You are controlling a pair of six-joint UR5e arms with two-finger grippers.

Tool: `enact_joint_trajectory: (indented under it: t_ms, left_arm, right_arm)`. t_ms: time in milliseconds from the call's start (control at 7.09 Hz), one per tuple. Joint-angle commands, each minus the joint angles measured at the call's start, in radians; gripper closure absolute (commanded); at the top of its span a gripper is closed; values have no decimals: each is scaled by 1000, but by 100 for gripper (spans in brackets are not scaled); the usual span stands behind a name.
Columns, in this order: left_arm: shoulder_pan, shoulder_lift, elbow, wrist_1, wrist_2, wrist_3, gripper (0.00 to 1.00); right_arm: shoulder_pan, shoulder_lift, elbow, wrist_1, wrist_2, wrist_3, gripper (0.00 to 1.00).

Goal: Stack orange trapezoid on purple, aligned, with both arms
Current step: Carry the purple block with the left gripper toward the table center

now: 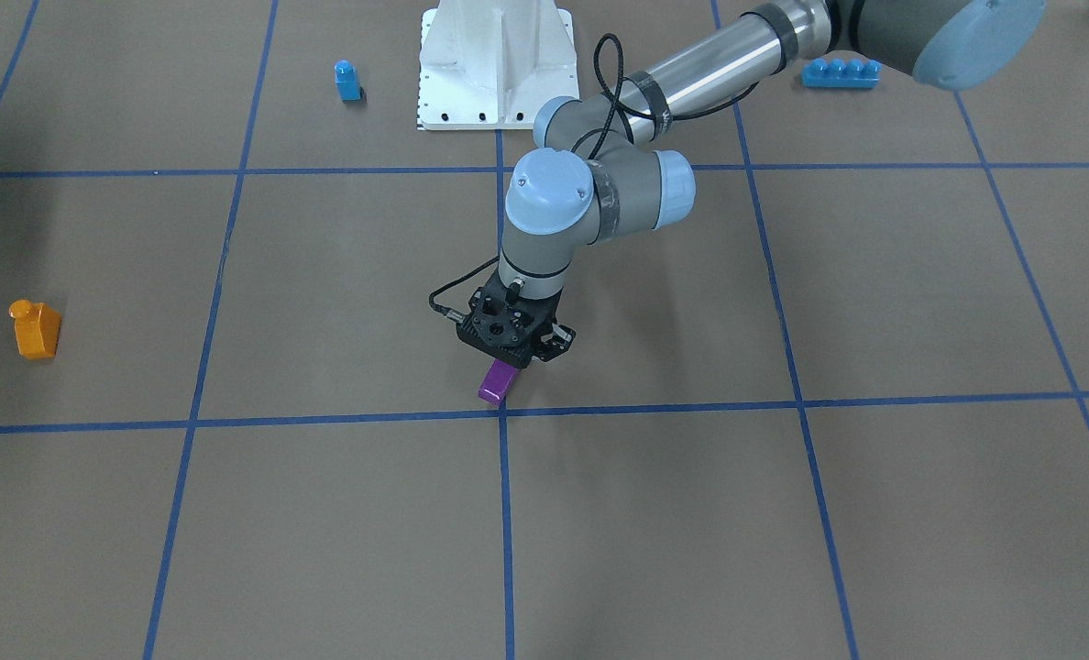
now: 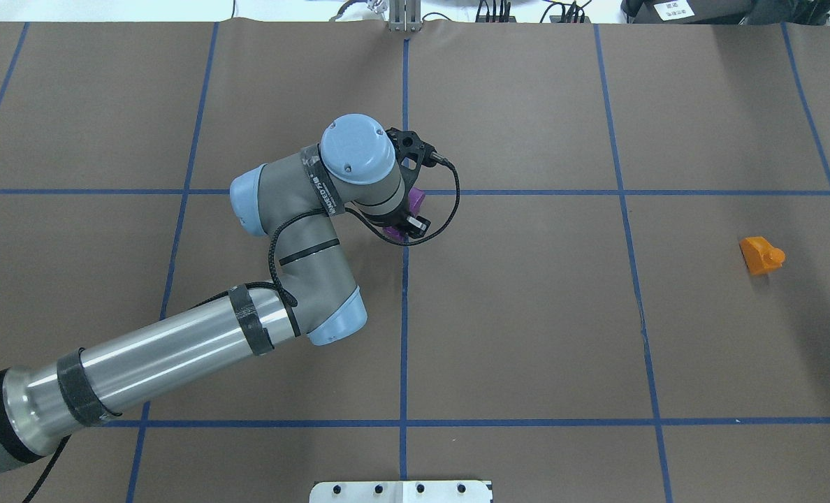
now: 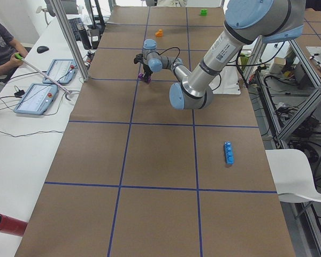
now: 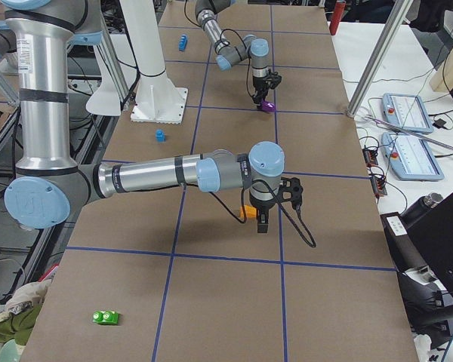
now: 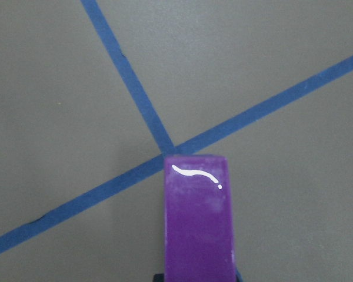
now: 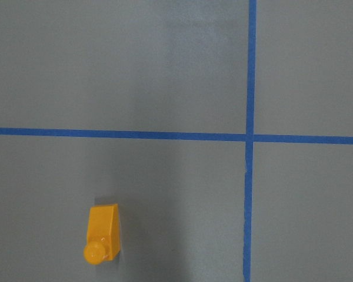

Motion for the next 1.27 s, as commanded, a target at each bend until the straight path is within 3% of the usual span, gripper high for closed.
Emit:
enact_joint_trajectory:
  t_ms: [0, 423, 564, 706, 988, 1129]
  left_arm:
    - [6, -11, 1, -6, -7, 23, 1]
    - [-2, -17, -21, -3, -10, 20, 0]
    - [-45, -26, -33, 3, -48, 19, 0]
    - [-104, -26, -60, 73, -126, 16, 0]
    - [-155, -26, -206, 271, -139, 17, 0]
    - [-166, -20, -247, 314, -139, 19, 0]
  right_arm:
    - [0, 2, 5, 0, 7, 3, 0]
    - [0, 2, 16, 2, 30, 8, 0]
    - [-33, 1, 55, 3, 33, 97, 0]
    - [-105, -13, 92, 77, 13, 223, 0]
    - [-281, -117, 82, 457, -132, 455, 0]
    - [-331, -117, 59, 484, -146, 462, 0]
